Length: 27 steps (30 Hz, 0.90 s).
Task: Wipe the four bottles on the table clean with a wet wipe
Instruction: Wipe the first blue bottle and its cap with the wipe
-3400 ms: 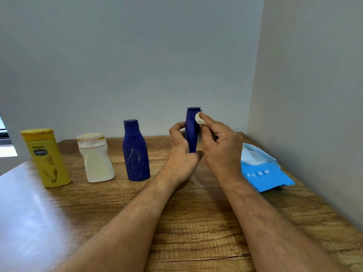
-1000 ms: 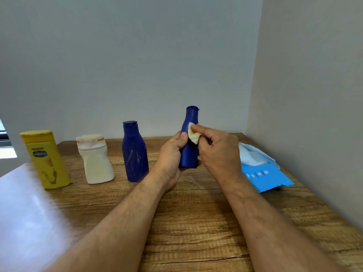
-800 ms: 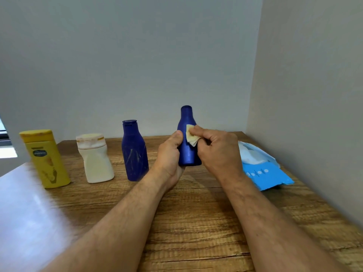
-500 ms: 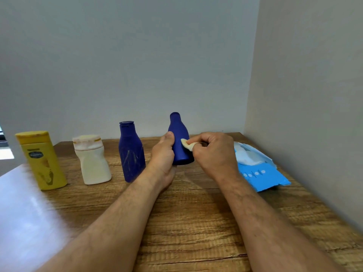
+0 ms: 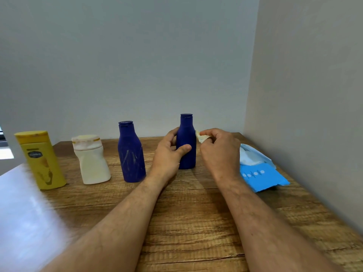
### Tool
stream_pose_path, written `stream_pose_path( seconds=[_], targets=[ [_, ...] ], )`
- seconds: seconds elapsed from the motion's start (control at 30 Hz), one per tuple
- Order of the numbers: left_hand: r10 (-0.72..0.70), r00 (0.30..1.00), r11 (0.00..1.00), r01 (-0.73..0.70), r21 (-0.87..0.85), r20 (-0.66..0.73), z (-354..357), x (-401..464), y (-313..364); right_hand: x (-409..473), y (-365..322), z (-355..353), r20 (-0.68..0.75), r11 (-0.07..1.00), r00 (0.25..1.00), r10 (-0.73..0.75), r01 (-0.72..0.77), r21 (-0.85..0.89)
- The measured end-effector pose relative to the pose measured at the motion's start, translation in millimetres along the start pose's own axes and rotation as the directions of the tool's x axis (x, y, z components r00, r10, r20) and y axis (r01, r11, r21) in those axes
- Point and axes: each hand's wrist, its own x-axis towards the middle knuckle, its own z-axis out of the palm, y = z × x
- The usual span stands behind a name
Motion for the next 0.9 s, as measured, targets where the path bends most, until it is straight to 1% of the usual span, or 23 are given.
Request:
stream_pose_path(
  seconds=[0.13,0.33,0.6,0.8,0.9],
  targets=[
    [-0.022,0.999,0.995,0.025,0.095,-0.034,-3.0,5.0,-4.2,-1.0,1.0,1.0,0.046,0.999,0.999,0.006,-0.005,-0.035],
    [-0.078,0.996,0.962,0.088,0.260,-0.050,-2.3,8.2,-8.6,0.4,2.2,3.3,0.070,0.998,0.997,0.022,-0.018,-0.053],
    [-0.088,0.995,0.933,0.100,0.345,-0.051,-0.8,8.2,-8.0,0.4,1.8,2.9,0.047,0.998,0.999,0.021,-0.018,-0.057],
    [-0.132,0.990,0.920,0.141,0.366,-0.050,-2.0,6.8,-8.3,0.2,1.9,1.6,0.047,0.997,0.999,0.025,-0.022,-0.072],
    [-0.173,0.982,0.895,0.189,0.404,-0.075,-2.1,5.8,-6.5,0.9,2.1,0.9,0.031,0.996,0.999,0.043,-0.041,-0.083]
  ],
)
